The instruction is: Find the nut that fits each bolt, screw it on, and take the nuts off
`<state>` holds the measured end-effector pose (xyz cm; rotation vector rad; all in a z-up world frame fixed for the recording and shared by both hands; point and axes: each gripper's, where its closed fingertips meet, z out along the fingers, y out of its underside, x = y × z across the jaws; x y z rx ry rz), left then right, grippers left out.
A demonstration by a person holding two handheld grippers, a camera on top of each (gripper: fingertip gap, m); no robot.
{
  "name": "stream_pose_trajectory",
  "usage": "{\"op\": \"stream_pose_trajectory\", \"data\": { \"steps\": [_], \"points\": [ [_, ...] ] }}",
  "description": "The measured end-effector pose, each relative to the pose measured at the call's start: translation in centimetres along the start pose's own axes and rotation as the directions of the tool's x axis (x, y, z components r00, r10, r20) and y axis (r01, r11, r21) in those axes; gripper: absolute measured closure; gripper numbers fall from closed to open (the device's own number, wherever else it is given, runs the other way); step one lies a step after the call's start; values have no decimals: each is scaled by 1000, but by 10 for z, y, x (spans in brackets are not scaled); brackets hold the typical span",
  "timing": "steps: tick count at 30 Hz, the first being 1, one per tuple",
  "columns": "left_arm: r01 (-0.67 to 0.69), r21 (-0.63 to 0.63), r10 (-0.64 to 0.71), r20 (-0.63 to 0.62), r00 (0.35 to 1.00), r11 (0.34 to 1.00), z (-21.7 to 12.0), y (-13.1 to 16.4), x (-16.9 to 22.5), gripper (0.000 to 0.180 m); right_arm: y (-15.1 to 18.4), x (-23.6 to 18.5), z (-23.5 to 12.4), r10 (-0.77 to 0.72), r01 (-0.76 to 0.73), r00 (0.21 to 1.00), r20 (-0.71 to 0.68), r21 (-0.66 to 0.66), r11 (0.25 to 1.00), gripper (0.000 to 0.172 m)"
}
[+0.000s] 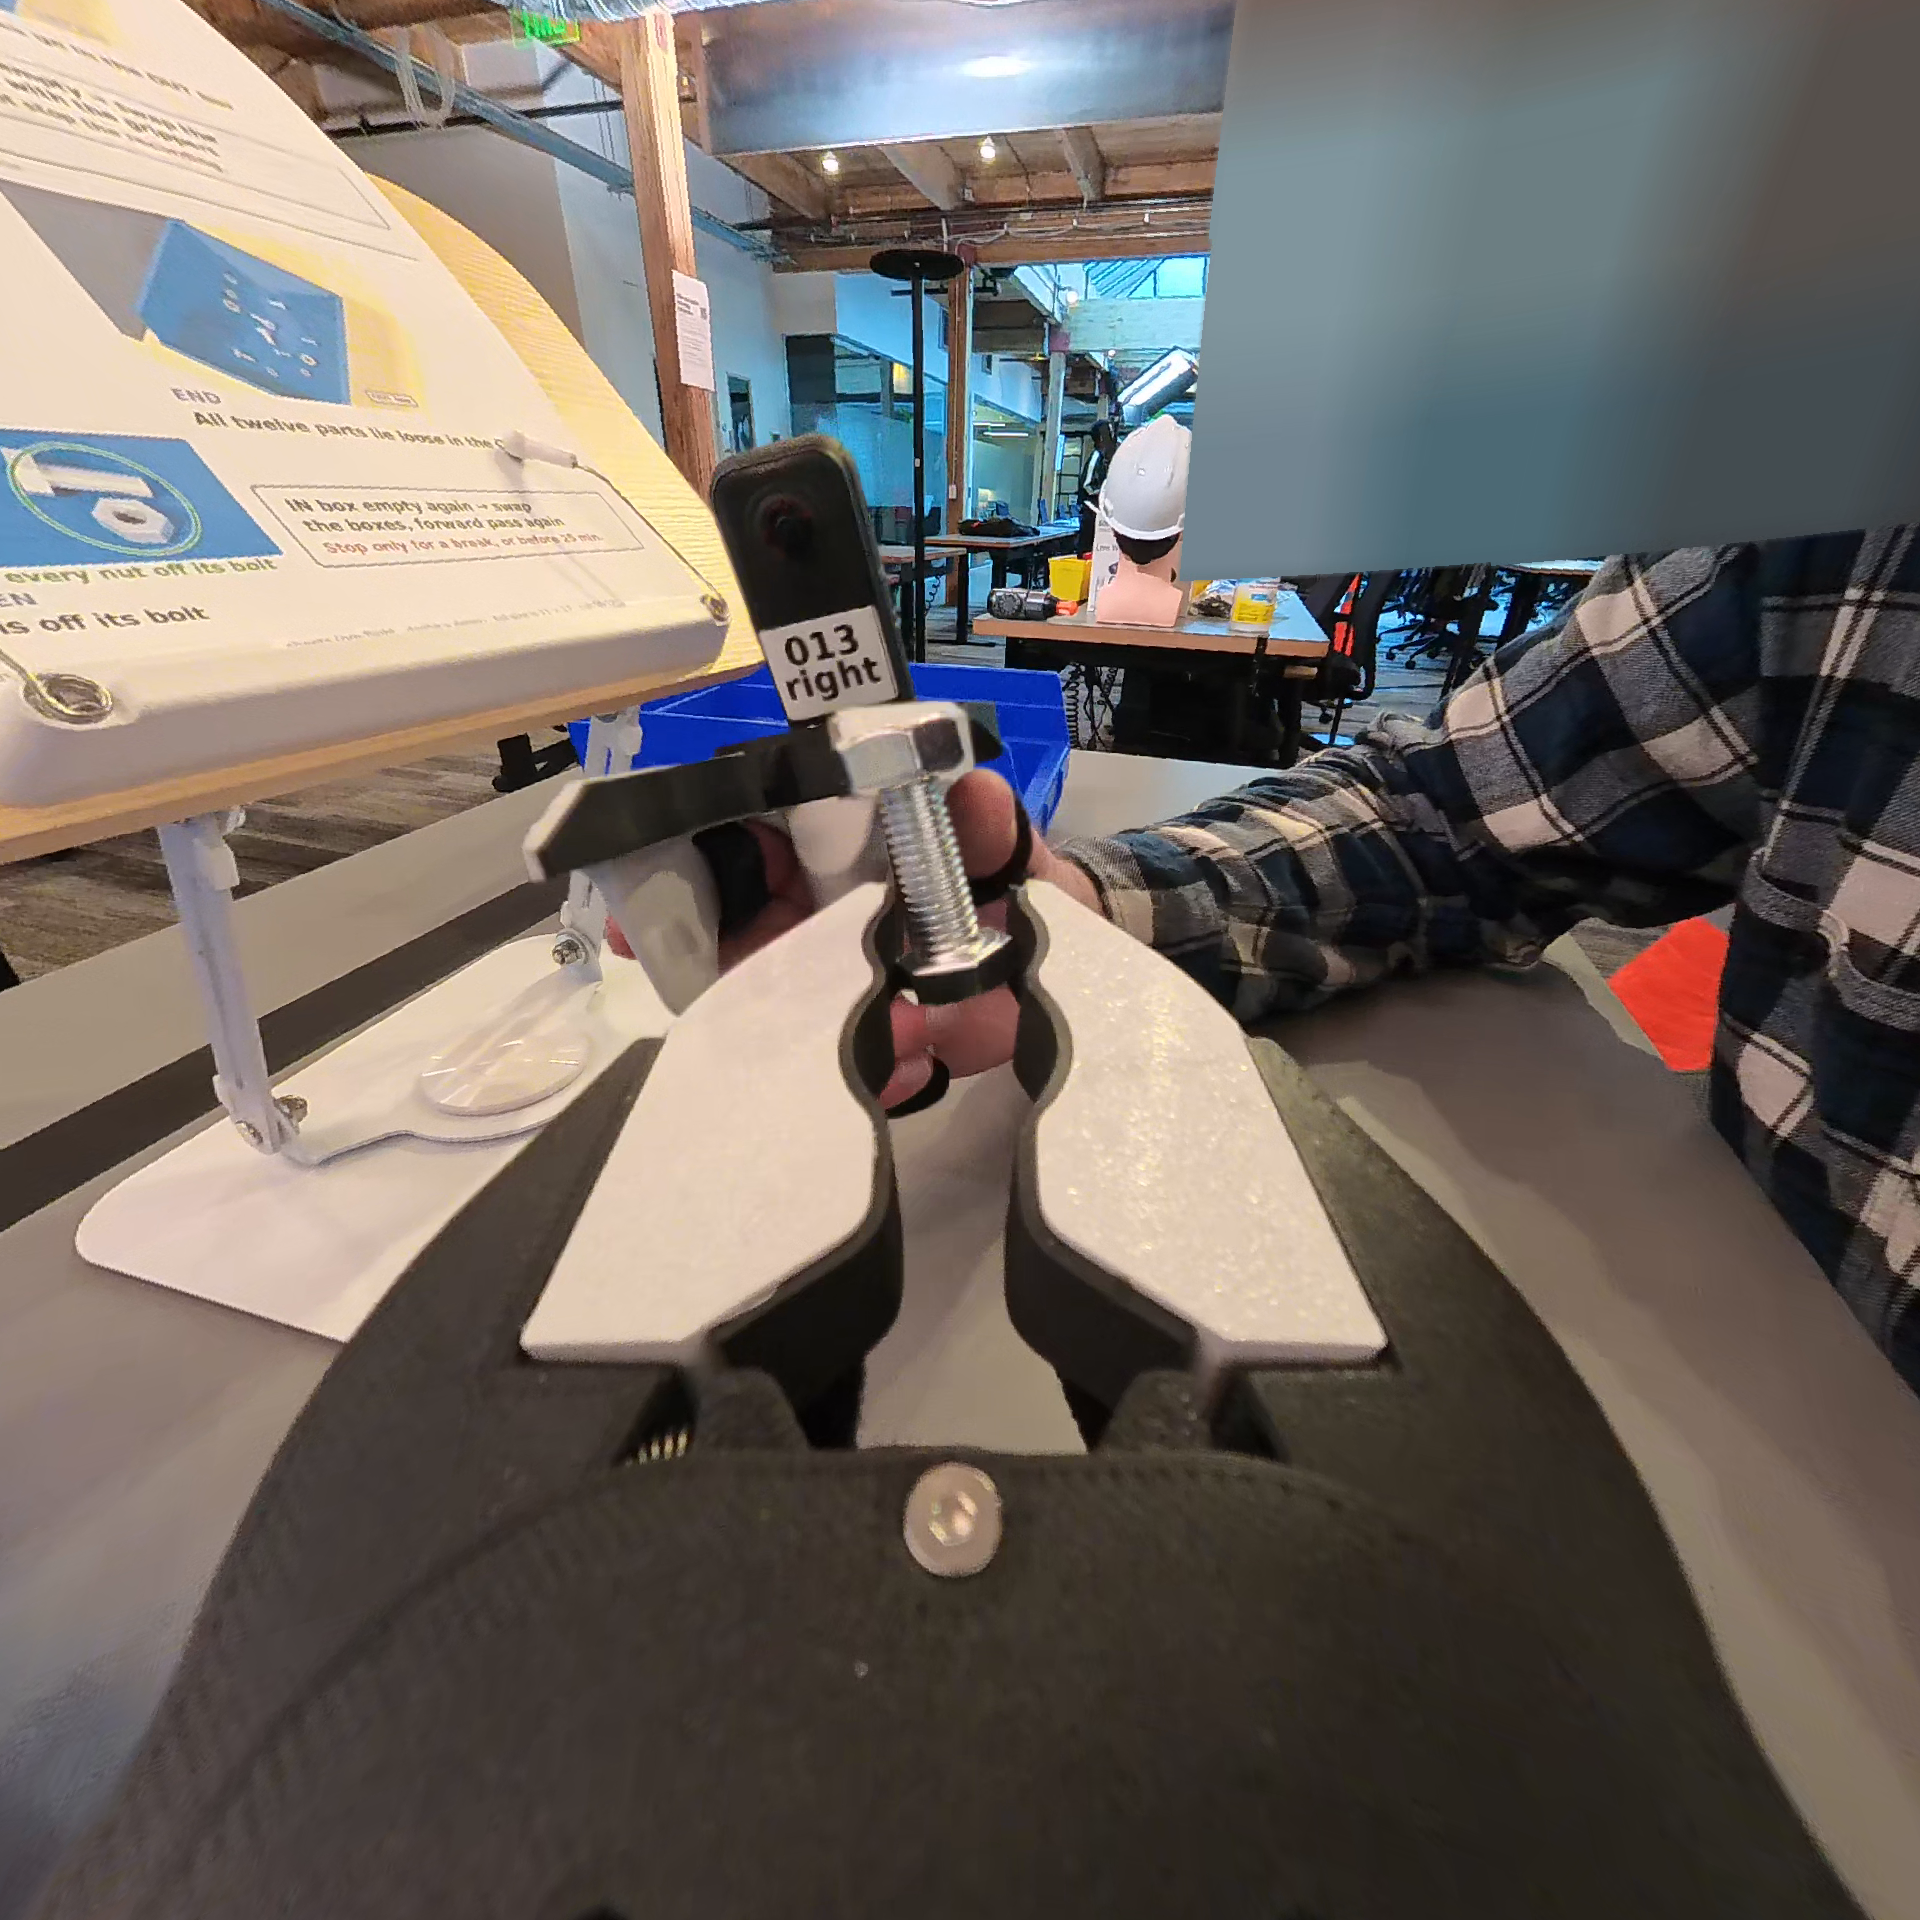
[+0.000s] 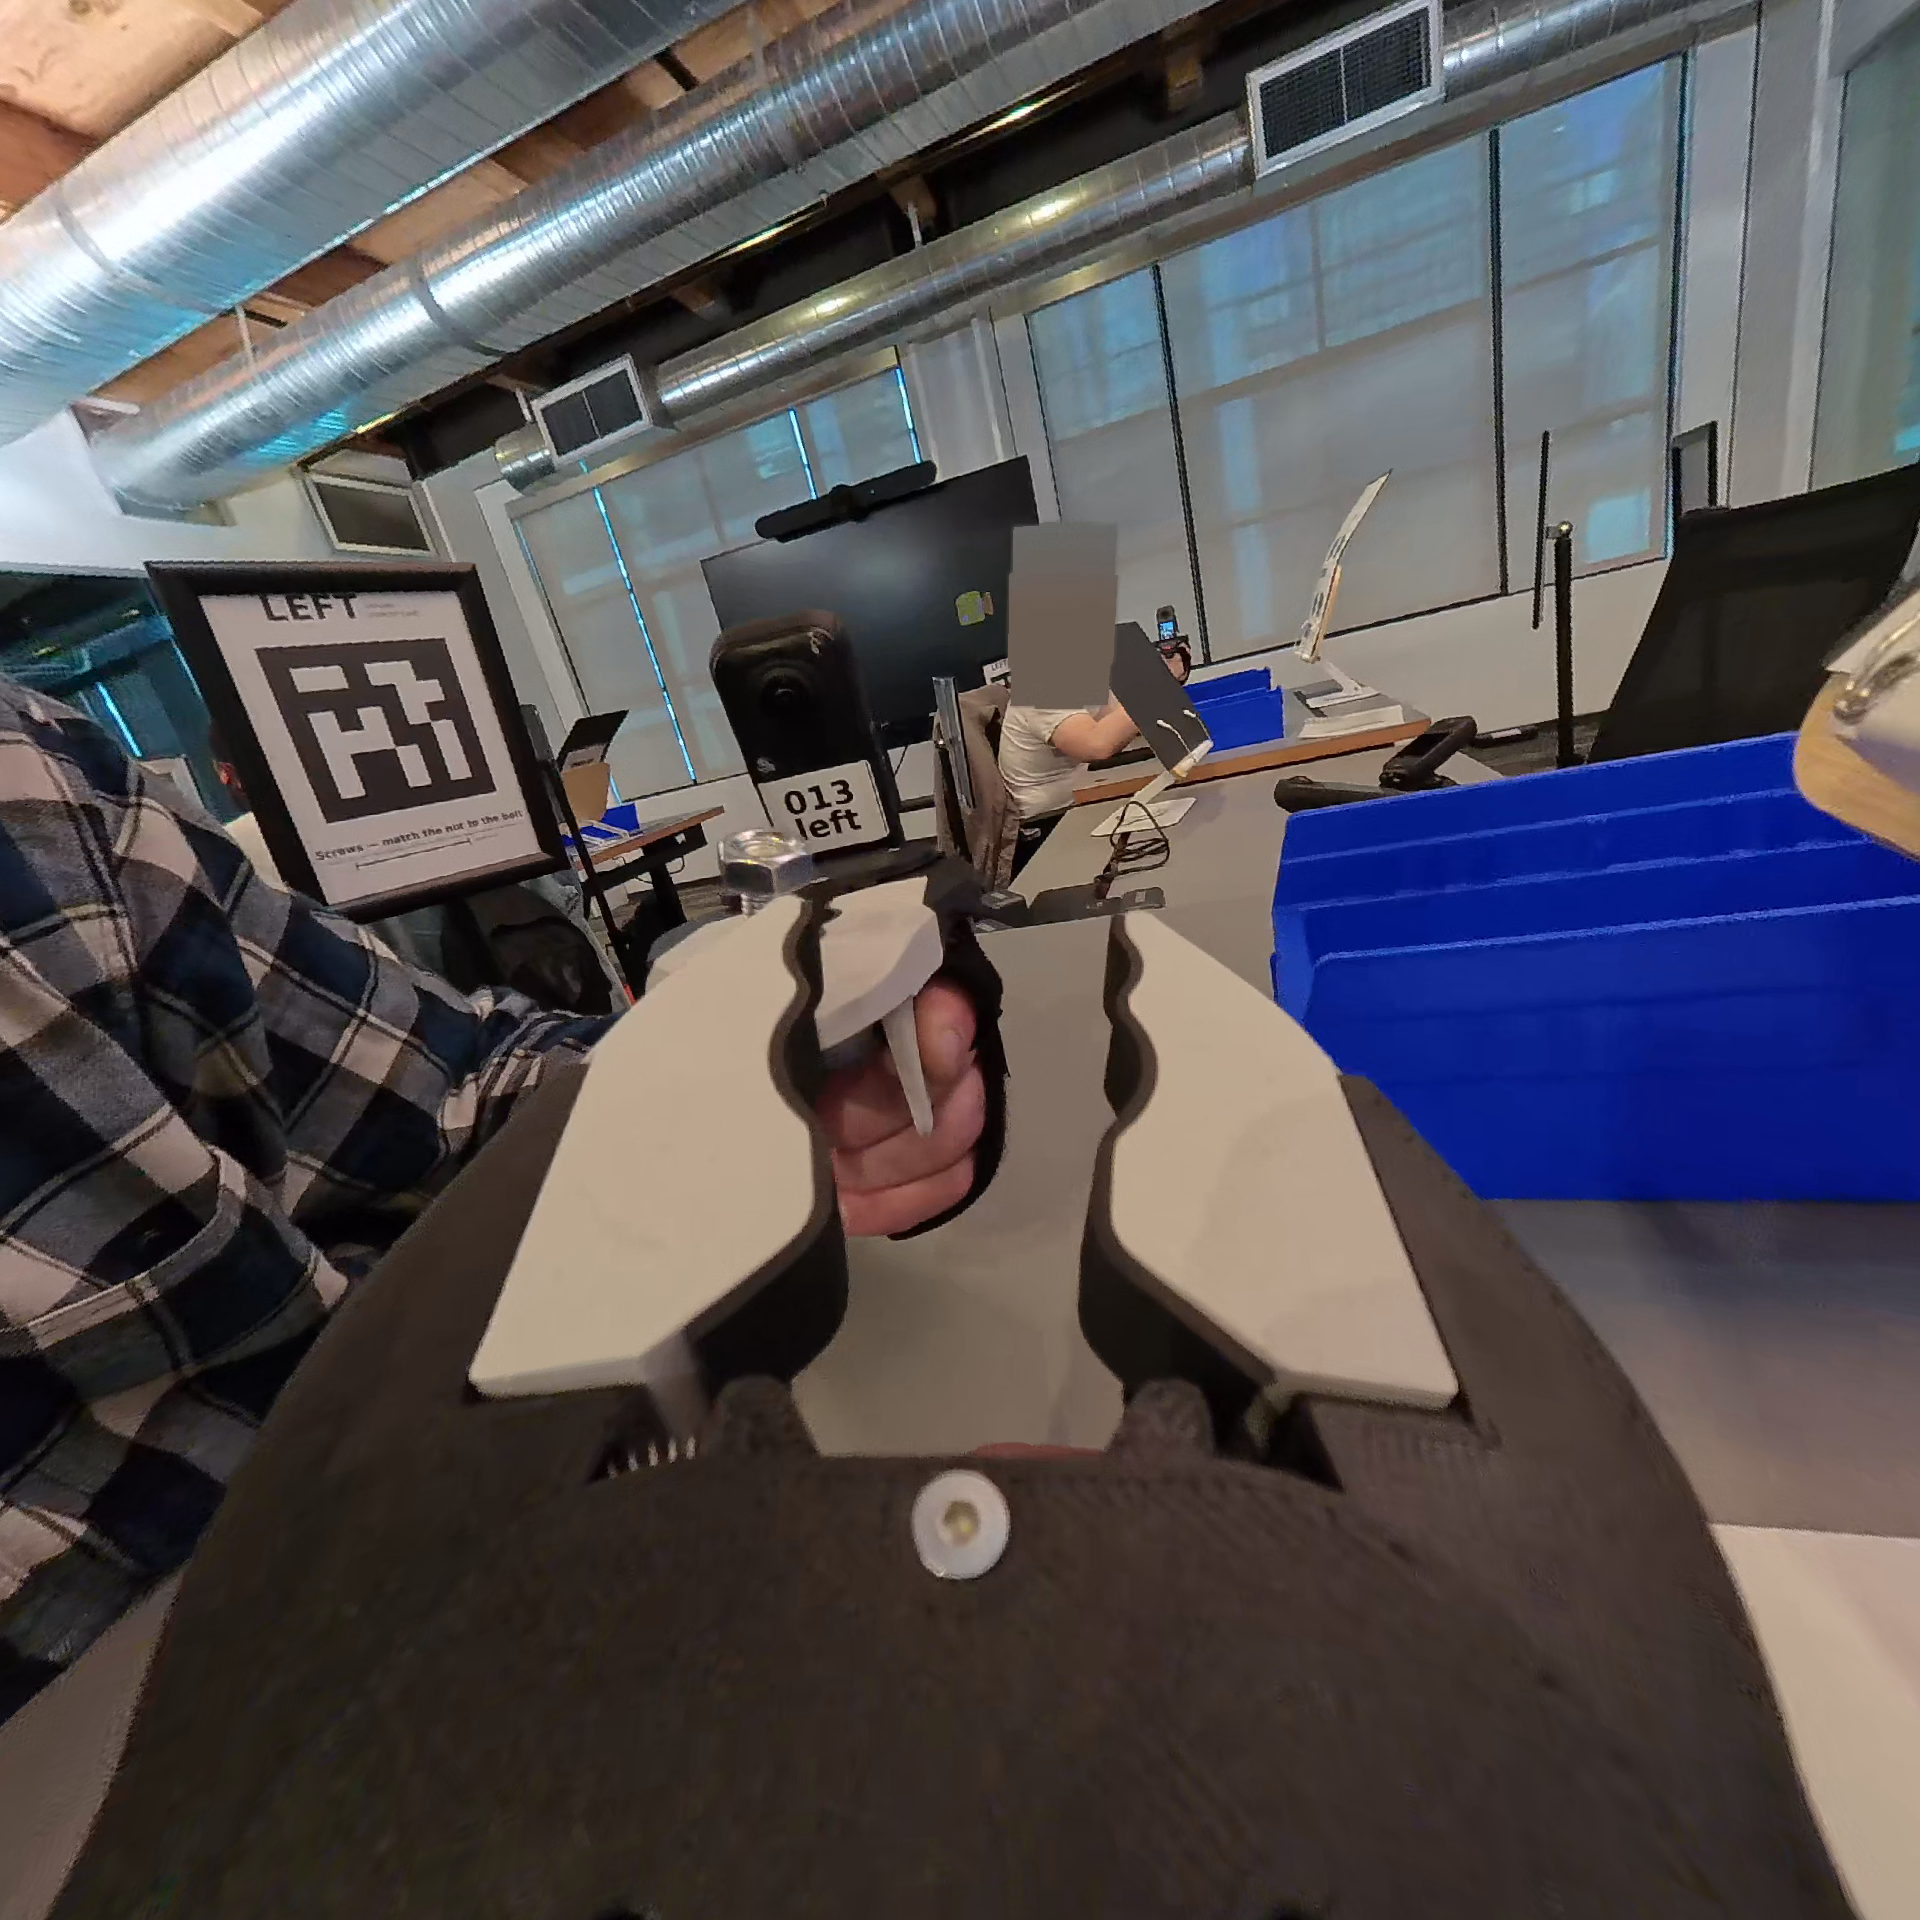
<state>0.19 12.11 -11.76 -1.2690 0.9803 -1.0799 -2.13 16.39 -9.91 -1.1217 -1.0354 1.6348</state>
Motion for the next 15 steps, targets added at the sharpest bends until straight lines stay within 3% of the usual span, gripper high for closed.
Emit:
{"op": "stream_pose_trajectory", "data": {
  "steps": [7, 15],
  "points": [
    [5, -10, -5, -5, 1000, 1000, 1, 3, 0, 162, 3, -22, 13, -36, 38, 997, 69, -19, 999, 113],
    [4, -17, -4, -7, 1000, 1000, 3, 4, 1, 162, 2, -19, 11, -36, 37, 998, 54, -24, 999, 114]
  ]
}}
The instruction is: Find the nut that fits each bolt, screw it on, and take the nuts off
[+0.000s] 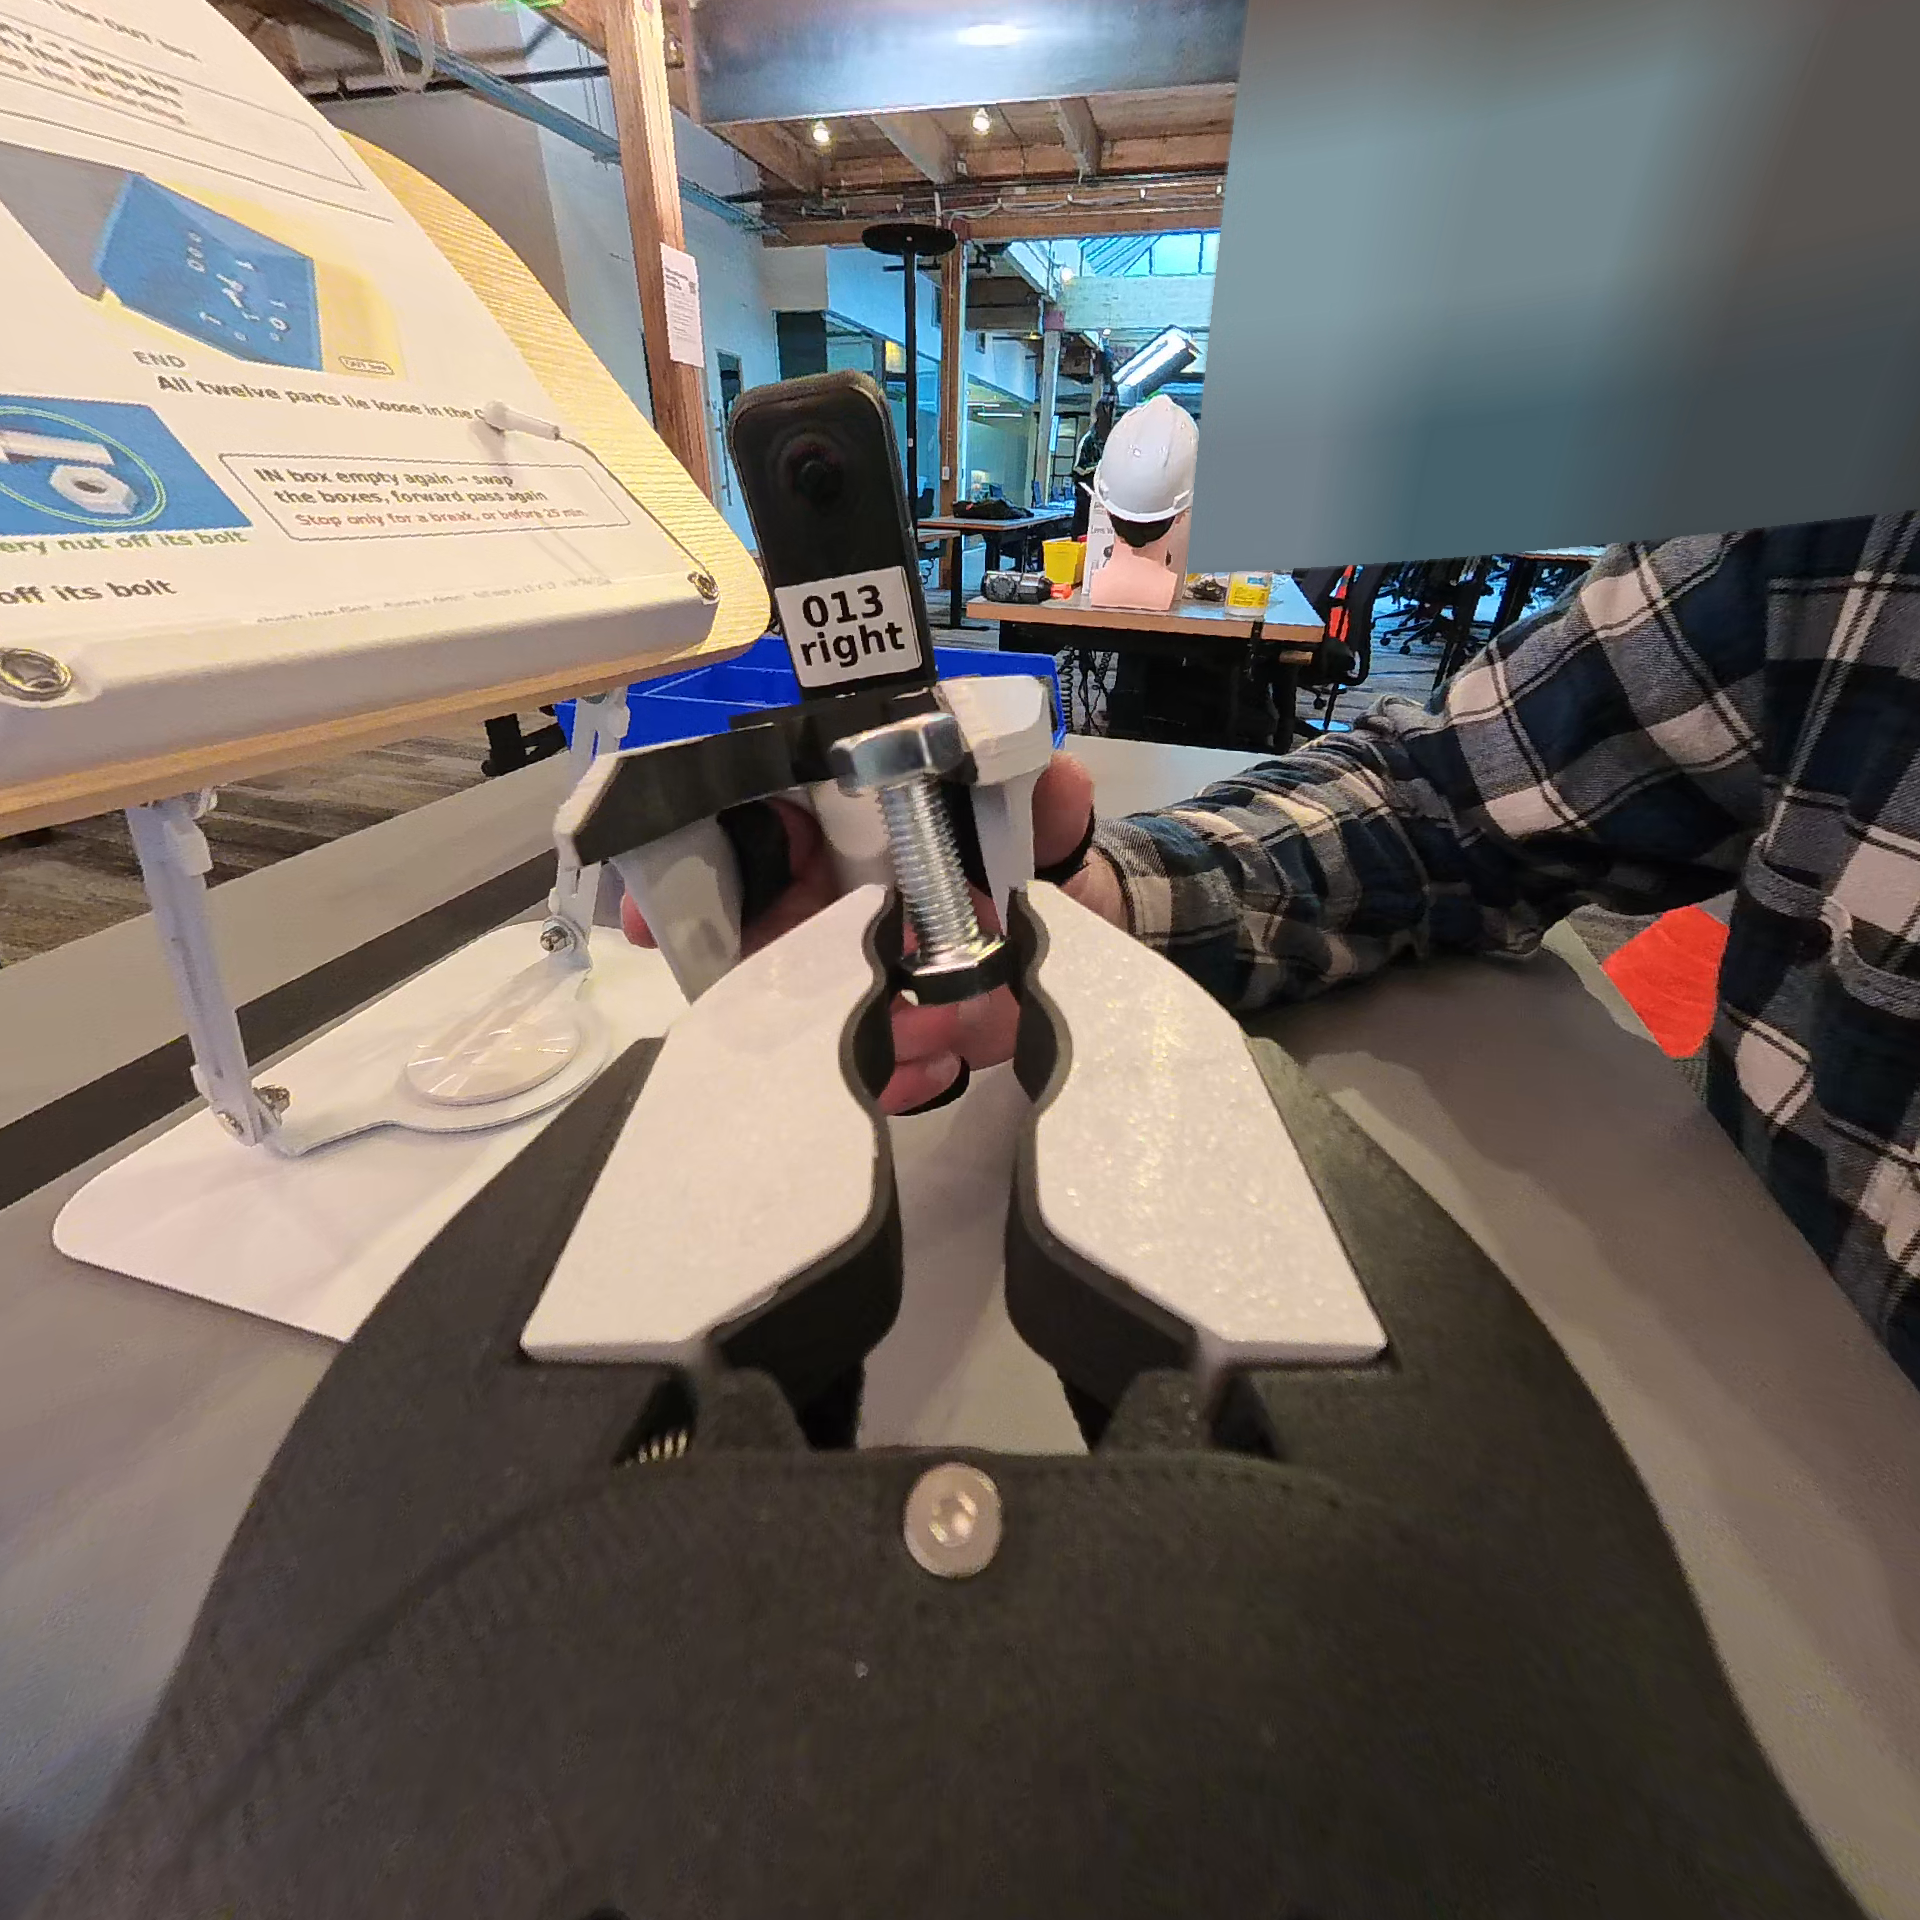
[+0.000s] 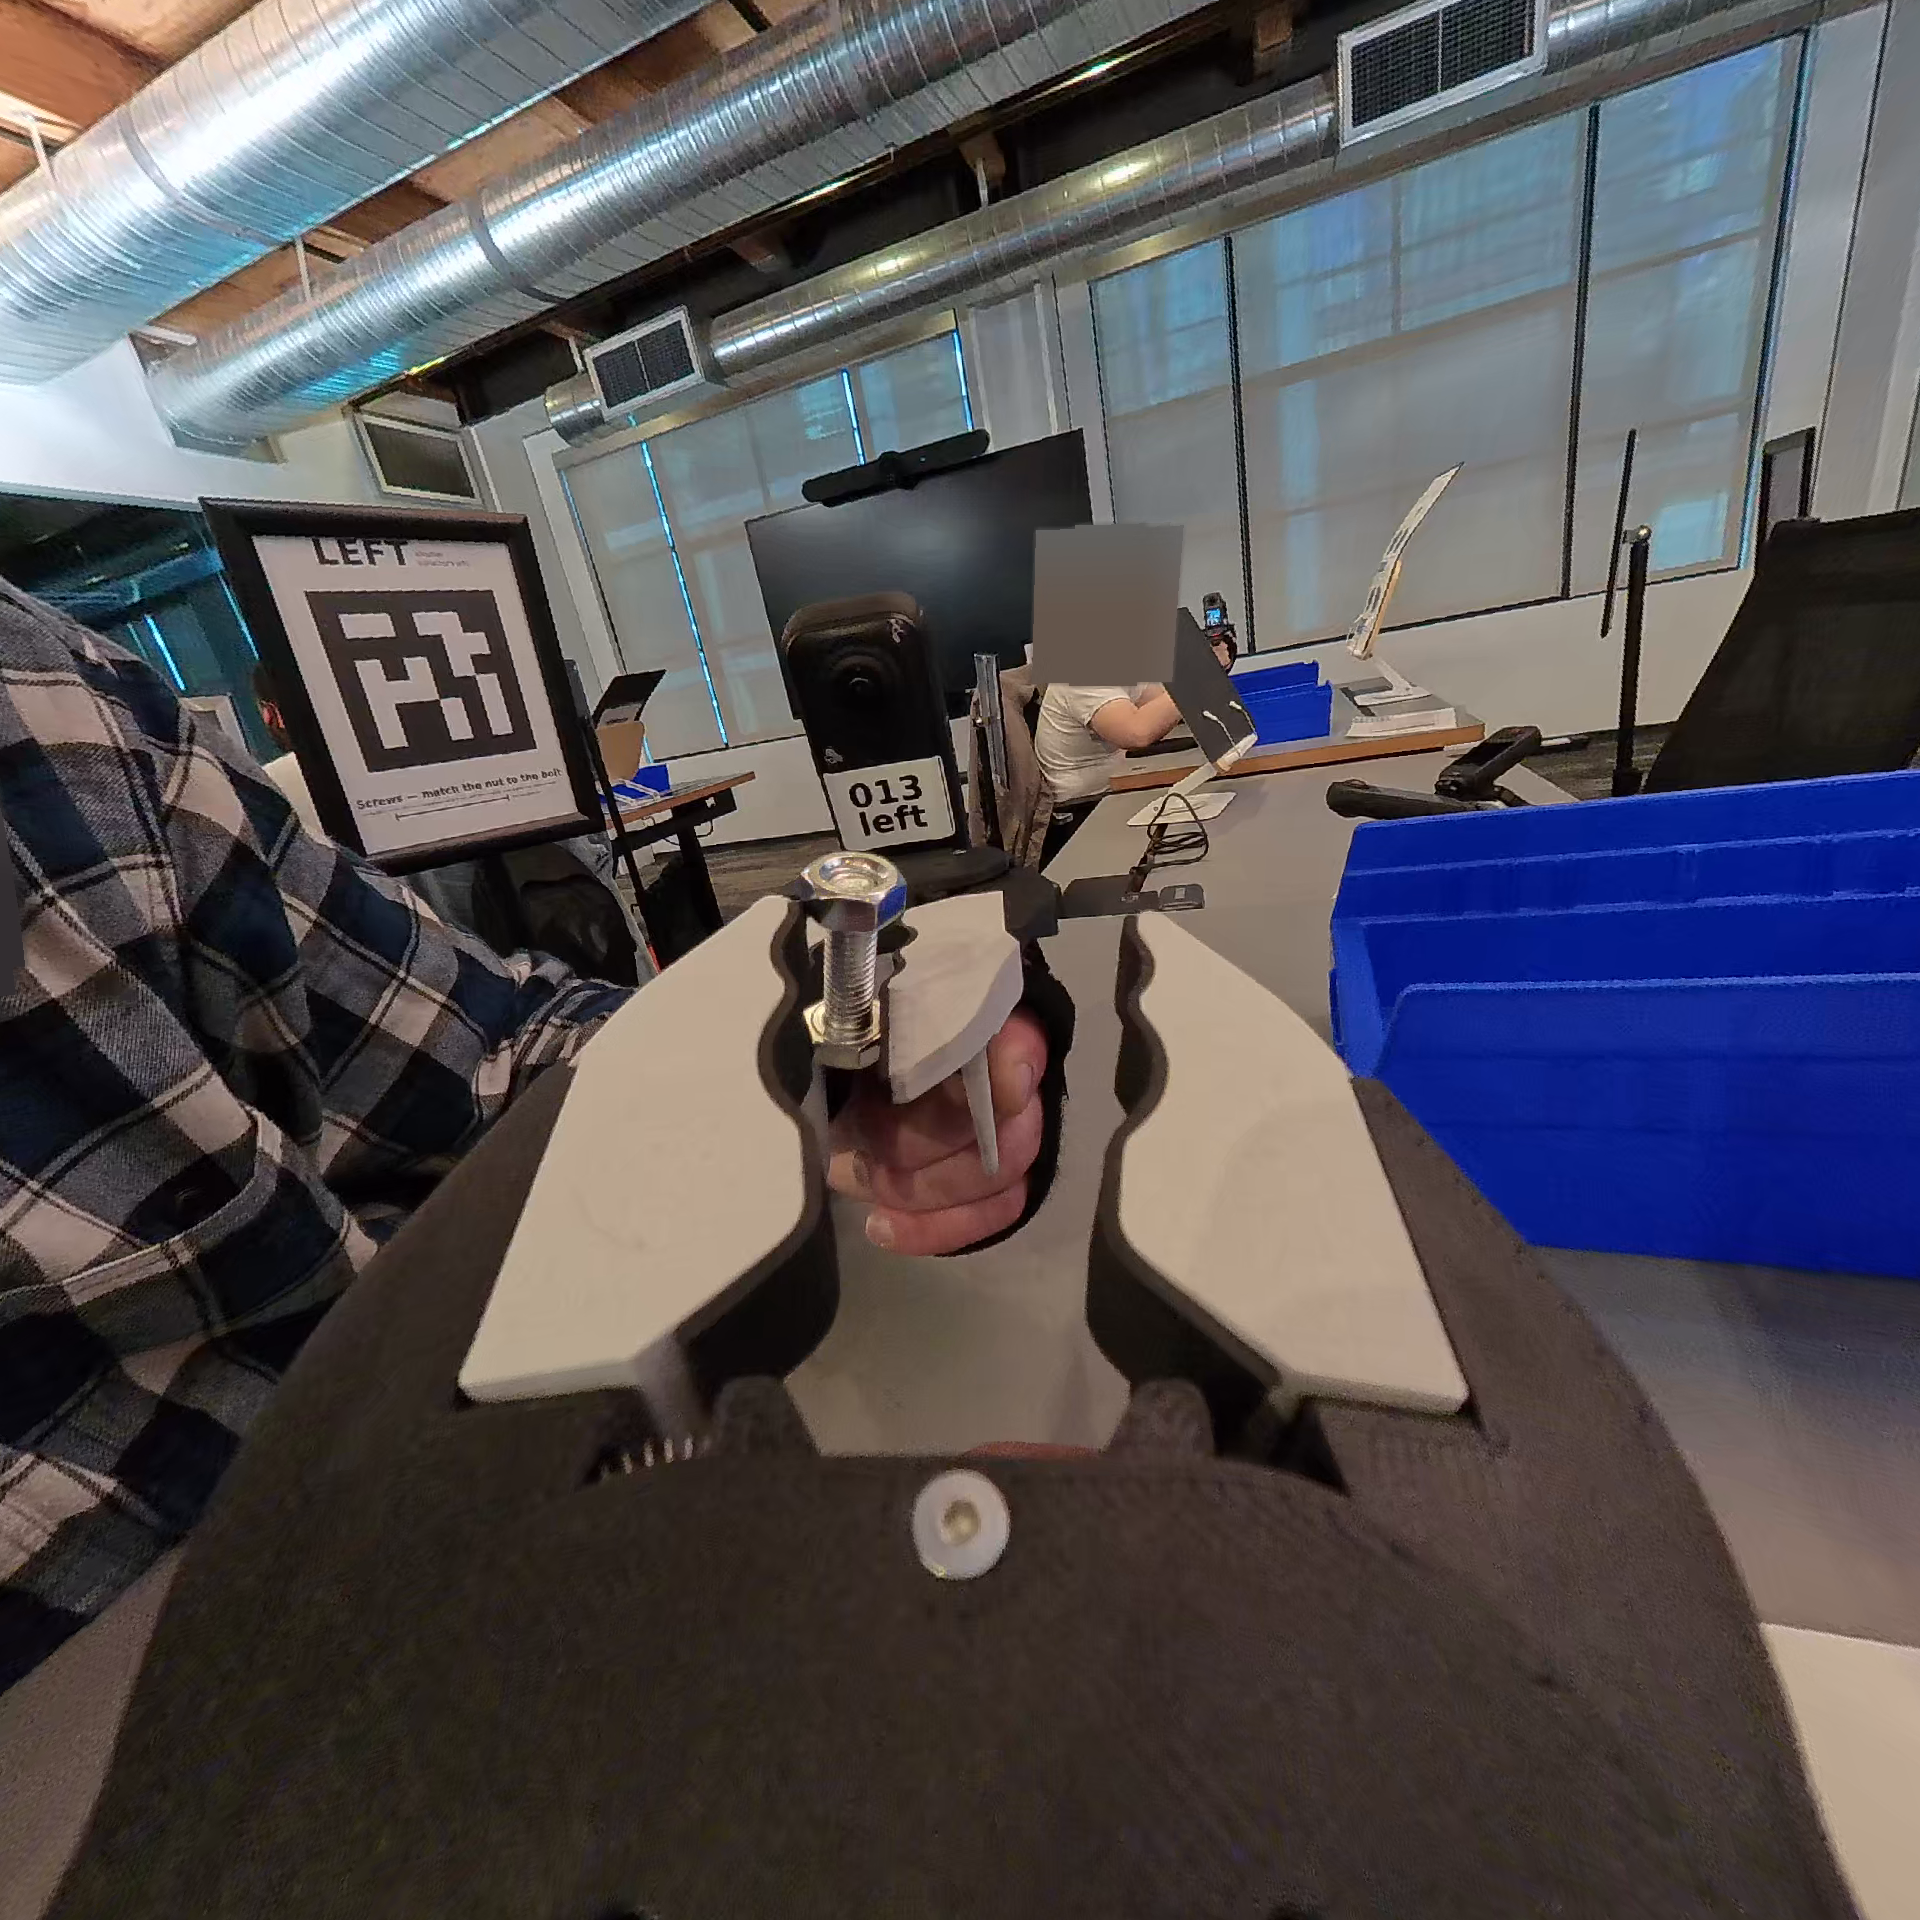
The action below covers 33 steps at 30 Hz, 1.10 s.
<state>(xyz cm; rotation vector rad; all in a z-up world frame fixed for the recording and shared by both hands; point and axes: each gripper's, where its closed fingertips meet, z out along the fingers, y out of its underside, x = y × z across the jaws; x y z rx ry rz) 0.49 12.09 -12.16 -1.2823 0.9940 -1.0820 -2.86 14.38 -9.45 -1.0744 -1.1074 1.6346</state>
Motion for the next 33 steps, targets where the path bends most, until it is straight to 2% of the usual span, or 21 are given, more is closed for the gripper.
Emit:
{"op": "stream_pose_trajectory", "data": {
  "steps": [7, 18, 24, 33],
  "points": [
    [-4, 1, 4, -2, 1000, 1000, -1, -1, 1, 162, 0, 9, -7, 13, -12, 999, -29, 1, 1000, 117],
    [-3, -8, 3, -9, 1000, 1000, 0, 1, 2, 162, 0, -1, -1, -1, 1, 1000, 8, -3, 1000, 114],
    [-7, -10, 7, -7, 1000, 1000, 0, 1, 2, 162, 0, 10, -9, 20, -20, 999, -28, 7, 1000, 119],
    [-4, -14, 4, -9, 1000, 1000, 1, 2, 2, 162, 0, -2, -5, 0, -1, 1000, 22, 6, 1000, 116]
  ]
}}
